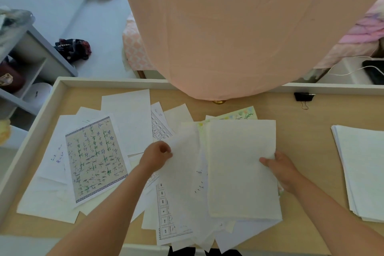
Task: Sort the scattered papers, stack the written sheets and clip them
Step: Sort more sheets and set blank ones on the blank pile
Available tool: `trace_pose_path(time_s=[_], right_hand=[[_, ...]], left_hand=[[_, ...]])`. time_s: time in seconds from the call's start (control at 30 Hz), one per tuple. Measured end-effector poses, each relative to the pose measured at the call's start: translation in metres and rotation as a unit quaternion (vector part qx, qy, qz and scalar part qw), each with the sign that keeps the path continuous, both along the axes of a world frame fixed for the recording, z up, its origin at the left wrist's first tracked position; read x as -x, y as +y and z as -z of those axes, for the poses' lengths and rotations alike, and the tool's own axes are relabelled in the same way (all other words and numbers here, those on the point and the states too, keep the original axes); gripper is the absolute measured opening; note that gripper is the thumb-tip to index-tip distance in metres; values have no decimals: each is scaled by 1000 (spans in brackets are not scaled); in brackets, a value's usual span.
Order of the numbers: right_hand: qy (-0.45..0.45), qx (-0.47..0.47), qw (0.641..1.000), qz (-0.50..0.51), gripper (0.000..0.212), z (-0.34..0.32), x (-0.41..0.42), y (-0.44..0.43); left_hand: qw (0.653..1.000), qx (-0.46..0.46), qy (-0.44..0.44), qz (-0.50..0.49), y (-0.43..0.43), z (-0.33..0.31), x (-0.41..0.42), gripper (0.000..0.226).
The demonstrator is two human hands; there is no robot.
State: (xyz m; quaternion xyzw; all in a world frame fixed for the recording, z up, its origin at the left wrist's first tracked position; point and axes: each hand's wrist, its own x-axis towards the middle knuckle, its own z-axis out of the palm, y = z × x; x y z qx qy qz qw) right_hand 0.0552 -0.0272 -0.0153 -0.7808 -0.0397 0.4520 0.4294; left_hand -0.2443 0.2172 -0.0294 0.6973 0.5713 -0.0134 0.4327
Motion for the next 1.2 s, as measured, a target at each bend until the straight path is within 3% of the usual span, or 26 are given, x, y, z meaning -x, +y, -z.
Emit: trace_pose_path(time_s=[0.07, 0.13, 0.2, 0.27, 0.37, 0.43, 0.57, 0.67, 0.77, 0.87, 0.97, 1.07, 1.2], right_hand=[[12, -9, 1000, -11, 26, -4, -4, 1], [13, -6, 1000, -28, 24, -5, -3, 8], [3, 8, 998, -57, 23, -3, 4, 17], [-26, 11, 996, -87, 27, 0, 15, 27], [-70, 12, 988, -137, 36, -2, 33, 40], [-59, 23, 984, -166, 34, -4, 42, 48], [-54, 23, 986, -156, 28, -1, 64, 58], [-61, 23, 990, -123, 24, 0, 81, 63], [-17, 29, 993, -115, 19, 2, 87, 60], [15, 40, 990, -132, 26, 4, 95, 57], [-17, 64, 984, -163, 31, 5, 116, 65], [-49, 73, 986, -140, 33, 2, 138, 72], [-55, 4, 997, -56, 48, -16, 135, 61]], left_hand=[[976, 95, -139, -135, 5, -8, -3, 19], [925, 176, -236, -239, 4, -12, -4, 32], [867, 255, -286, -318, -5, -8, -2, 38], [843, 304, -265, -355, -21, 2, 3, 39], [870, 295, -174, -354, -35, 13, 14, 23], [871, 285, -188, -354, -38, 14, 17, 19], [819, 326, -252, -400, -41, 14, 22, 43], [838, 316, -219, -388, -39, 14, 30, 81], [847, 301, -203, -388, -32, 16, 40, 76], [846, 371, -224, -310, -24, 23, 49, 90], [862, 396, -253, -190, -31, 15, 43, 56], [886, 338, -239, -210, -40, 14, 38, 40], [865, 345, -306, -196, -33, -13, 36, 26]])
